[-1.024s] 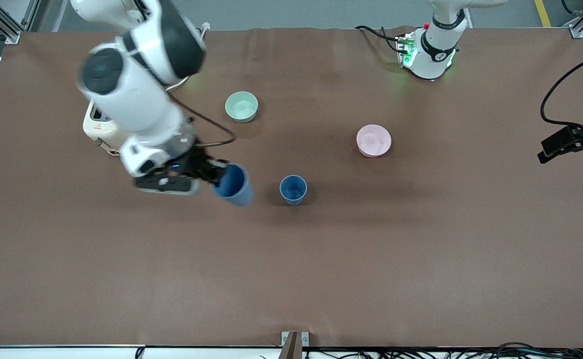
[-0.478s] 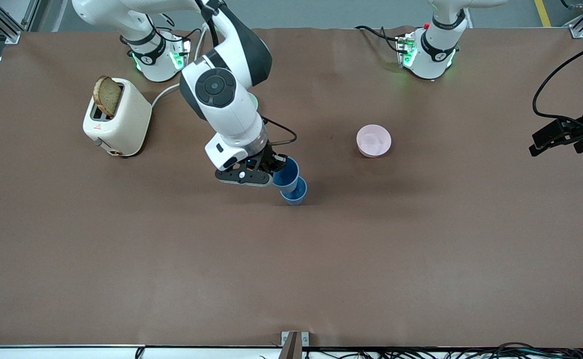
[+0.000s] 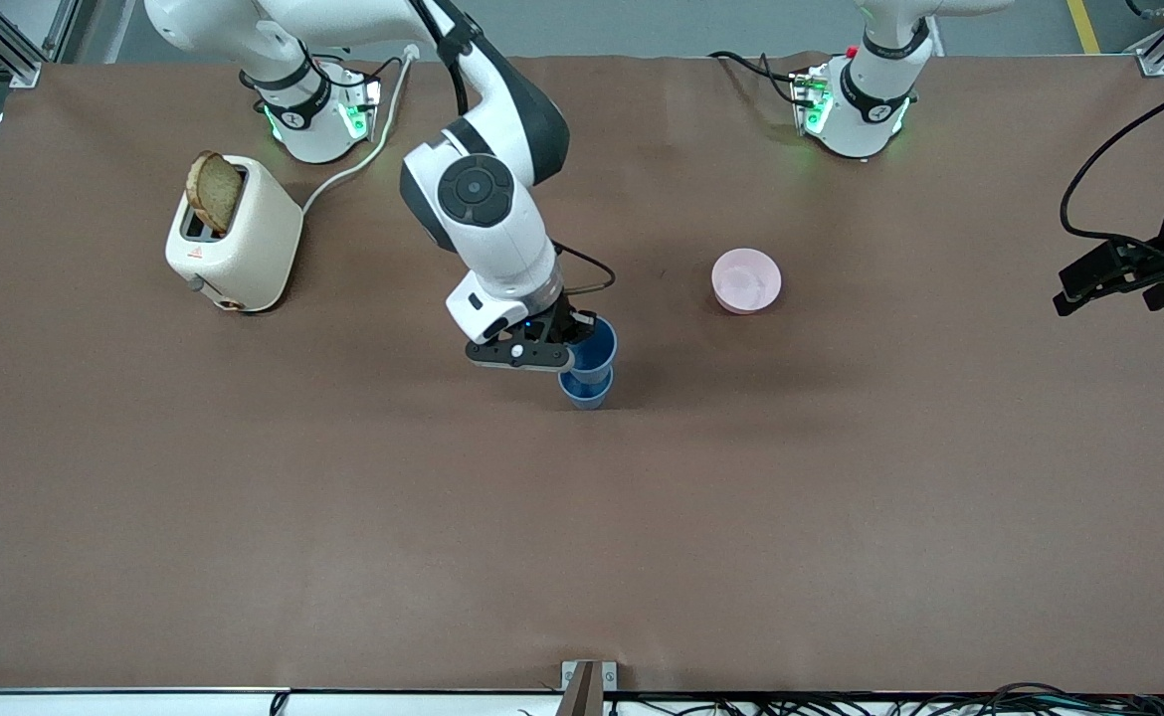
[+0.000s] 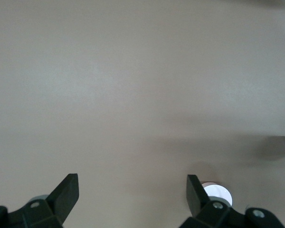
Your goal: Stack blue cups with both arms
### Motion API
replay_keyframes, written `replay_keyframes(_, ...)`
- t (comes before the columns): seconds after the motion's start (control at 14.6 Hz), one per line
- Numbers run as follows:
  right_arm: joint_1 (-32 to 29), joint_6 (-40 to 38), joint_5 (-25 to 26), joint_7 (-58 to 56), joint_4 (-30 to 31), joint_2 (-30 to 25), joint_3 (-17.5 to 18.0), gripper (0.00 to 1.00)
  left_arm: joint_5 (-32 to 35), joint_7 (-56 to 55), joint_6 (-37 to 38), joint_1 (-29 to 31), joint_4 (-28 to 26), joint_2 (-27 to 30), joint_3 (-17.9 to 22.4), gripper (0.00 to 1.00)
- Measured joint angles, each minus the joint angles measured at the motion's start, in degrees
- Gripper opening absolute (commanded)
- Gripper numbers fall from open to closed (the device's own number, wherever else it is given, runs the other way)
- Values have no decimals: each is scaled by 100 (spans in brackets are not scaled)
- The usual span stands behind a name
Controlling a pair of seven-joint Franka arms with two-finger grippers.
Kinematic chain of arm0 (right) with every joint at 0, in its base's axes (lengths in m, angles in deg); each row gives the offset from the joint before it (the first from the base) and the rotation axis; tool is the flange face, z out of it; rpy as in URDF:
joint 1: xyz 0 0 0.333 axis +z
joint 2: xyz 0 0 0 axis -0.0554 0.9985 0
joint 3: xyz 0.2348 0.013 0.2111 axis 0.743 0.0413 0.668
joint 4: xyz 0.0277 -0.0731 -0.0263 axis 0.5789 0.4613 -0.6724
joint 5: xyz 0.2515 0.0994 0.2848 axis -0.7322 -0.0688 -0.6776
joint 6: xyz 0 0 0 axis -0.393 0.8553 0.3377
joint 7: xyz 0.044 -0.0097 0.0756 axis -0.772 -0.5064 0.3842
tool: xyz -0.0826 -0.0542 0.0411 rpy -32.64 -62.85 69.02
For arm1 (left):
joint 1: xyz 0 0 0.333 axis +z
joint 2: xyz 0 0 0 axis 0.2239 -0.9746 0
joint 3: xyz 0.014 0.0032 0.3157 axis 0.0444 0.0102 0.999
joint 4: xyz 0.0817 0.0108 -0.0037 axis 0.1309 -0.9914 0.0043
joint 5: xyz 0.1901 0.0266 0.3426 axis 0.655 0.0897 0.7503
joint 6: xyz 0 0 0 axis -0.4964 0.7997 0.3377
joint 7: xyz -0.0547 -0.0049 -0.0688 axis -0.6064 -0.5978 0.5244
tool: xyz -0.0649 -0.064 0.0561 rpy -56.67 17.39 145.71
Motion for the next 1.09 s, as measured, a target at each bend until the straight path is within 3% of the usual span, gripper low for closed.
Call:
replay_keyframes(0.27,30,378,0,1,266,47,-1,2,0,1,-1,-1,14,0,-3,100)
replay_keyframes(0.34,38,457,0,0,345,48,-1,11,0,2,0,-3,24,0,-9,100)
replay_keyframes(0.41,43,493,0,0,391,48,-1,30,0,2,4,-4,30,0,-15,100)
replay_keyframes(0.48,44,514,0,-1,412,47,-2,60,0,4,25,-5,38,1,-24,100)
replay_keyframes(0.55,44,523,0,-1,413,47,-8,84,0,6,68,-6,45,5,-44,100)
replay_keyframes(0.61,44,530,0,-1,413,45,-22,95,0,6,96,-8,49,9,-76,100)
replay_keyframes(0.68,43,538,0,-1,412,43,-46,100,0,6,111,-10,51,12,-111,100)
replay_keyframes(0.89,-31,552,26,-14,378,-45,-195,100,0,6,200,-10,58,26,-171,100)
replay_keyframes(1.09,-431,91,158,-424,317,-531,-466,100,0,7,238,-12,61,53,-192,100)
